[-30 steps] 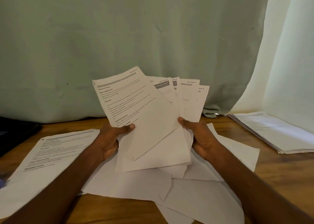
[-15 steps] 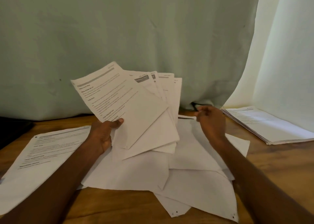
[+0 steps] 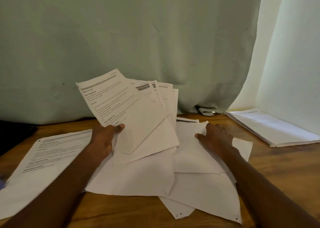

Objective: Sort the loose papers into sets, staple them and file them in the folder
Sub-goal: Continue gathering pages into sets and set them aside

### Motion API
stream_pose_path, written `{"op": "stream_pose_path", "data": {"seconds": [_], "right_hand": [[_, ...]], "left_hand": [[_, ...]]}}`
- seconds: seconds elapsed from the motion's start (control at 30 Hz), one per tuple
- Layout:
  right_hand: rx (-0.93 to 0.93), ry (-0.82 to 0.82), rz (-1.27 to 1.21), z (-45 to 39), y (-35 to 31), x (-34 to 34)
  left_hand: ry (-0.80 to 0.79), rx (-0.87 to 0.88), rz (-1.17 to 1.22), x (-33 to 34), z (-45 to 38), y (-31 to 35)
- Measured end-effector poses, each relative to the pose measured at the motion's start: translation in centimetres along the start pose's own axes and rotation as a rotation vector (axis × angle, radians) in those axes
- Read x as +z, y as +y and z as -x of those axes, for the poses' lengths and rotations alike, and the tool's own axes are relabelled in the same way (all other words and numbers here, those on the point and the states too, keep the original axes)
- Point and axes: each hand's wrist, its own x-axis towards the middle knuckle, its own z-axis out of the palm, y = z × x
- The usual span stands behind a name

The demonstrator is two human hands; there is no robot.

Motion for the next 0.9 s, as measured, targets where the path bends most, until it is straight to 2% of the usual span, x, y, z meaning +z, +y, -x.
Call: {"op": "stream_pose_path", "data": {"seconds": [0.1,0.17,0.2,0.27,0.3,0.37,0.4,0.47,0.6,0.73,0.9], "right_hand": [[0.006,0.004,-0.016,0.3,-0.3,-0.1],[-0.022,0.082,-0.09,0.3,-0.8,-0.3],[-0.053,0.14,-0.203,0.3,-1.3,-0.5],[-0.11,0.185,-0.608,0.6,-2.4,-1.2],[-0.116,0.125,-0.861,0.9,-3.1,-1.6],[-0.108,-0.136,-1.266,1.8,-4.4,-2.3],[-0.117,-0.239,-1.384,2.1,-4.9,-2.3],[-0.134,-0.301,-1.534,2.5,-5.4,-2.1],[-0.089,-0.283,-1.681,2.3,-5.4,-1.5],[-0.089,-0.263,-1.679,1.9,-5.2,-1.5],[-0.152,-0.291,-1.671,2.0,-5.5,-1.1]], "left_hand": [[0.002,0.022,0.003,0.4,0.3,0.1],[-0.013,0.032,0.019,0.6,0.6,0.2],[-0.035,0.041,0.033,0.8,0.8,0.3],[-0.095,0.073,0.051,1.1,1.0,0.5],[-0.122,0.09,0.052,1.3,1.1,0.6],[-0.163,0.105,0.048,1.6,1.3,0.7],[-0.183,0.106,0.032,1.7,1.4,0.7],[-0.232,0.12,-0.029,1.9,1.6,0.6],[-0.343,0.15,-0.103,2.0,1.5,0.7],[-0.468,0.129,-0.098,1.7,1.3,0.9],[-0.369,0.081,-0.036,2.5,1.4,0.5]]}}
